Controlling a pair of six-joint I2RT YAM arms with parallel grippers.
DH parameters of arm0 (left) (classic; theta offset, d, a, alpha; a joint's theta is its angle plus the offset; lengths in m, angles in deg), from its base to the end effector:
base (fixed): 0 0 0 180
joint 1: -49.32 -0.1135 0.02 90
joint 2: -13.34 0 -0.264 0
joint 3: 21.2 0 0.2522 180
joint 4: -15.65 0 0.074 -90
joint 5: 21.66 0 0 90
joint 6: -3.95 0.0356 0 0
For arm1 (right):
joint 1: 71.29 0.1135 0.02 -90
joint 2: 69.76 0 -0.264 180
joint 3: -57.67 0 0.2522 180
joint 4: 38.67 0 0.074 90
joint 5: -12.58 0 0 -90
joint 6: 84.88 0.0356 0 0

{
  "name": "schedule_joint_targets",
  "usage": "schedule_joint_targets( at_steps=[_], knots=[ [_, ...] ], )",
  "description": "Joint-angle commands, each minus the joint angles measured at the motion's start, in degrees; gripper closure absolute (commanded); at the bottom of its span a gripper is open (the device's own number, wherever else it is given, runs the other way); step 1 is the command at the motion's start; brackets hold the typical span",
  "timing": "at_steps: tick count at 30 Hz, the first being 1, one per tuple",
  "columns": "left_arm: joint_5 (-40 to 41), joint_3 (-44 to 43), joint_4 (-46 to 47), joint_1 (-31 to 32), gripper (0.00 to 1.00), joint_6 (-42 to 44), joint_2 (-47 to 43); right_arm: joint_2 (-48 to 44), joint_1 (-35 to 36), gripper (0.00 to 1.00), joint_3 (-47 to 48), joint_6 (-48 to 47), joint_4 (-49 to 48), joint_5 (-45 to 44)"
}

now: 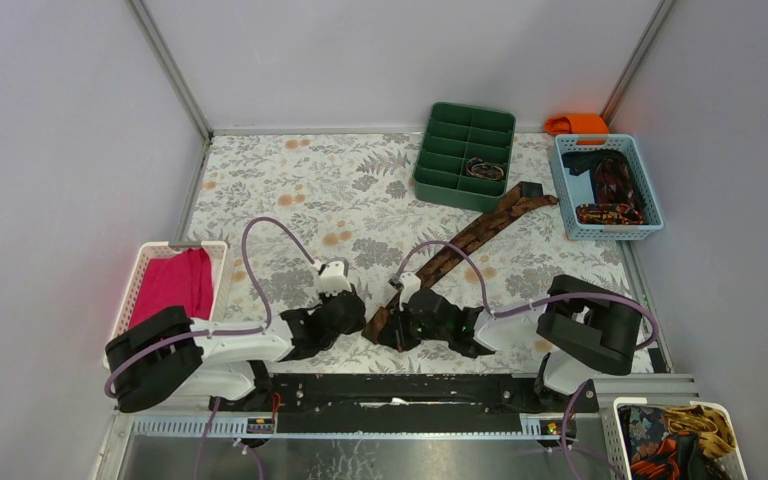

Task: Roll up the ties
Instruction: Roll the tie at the center of the board.

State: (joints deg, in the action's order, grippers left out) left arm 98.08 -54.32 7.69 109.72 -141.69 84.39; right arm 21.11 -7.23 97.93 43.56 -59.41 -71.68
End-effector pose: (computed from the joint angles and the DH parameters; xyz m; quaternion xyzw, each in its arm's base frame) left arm 0.1172 -0.1706 0.1328 -0.0591 0.8990 -0.1819 0.3940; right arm 0.1188 0.2524 0.1281 -0.2161 0.8373 0.4173 0.2794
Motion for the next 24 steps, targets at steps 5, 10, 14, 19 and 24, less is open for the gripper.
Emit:
schedule_joint_targets(
  at_steps=[5,10,14,19,24],
  knots=[
    [-0.37,1.77,1.44,0.40,1.00,-1.60,0.08,0.66,1.08,1.00,2.33,-1.09,2.49,0.55],
    [7.95,-4.07,-11.60,0.33,1.00,-1.52,-2.65,-5.11,2.24,0.97,3.87,-4.31,12.95,-4.36],
    [18.48,-11.09,-27.10,0.34,1.00,-3.39,-12.66,-10.04,7.77,0.91,11.13,-10.57,31.27,-18.56],
    [25.65,-16.71,-41.89,0.33,1.00,-7.00,-28.02,-9.71,12.56,0.77,19.77,-15.56,46.55,-30.41],
    [28.84,-20.88,-51.43,0.33,1.00,-8.96,-38.49,-4.16,17.57,0.56,28.08,-20.98,53.46,-39.92]
  ],
)
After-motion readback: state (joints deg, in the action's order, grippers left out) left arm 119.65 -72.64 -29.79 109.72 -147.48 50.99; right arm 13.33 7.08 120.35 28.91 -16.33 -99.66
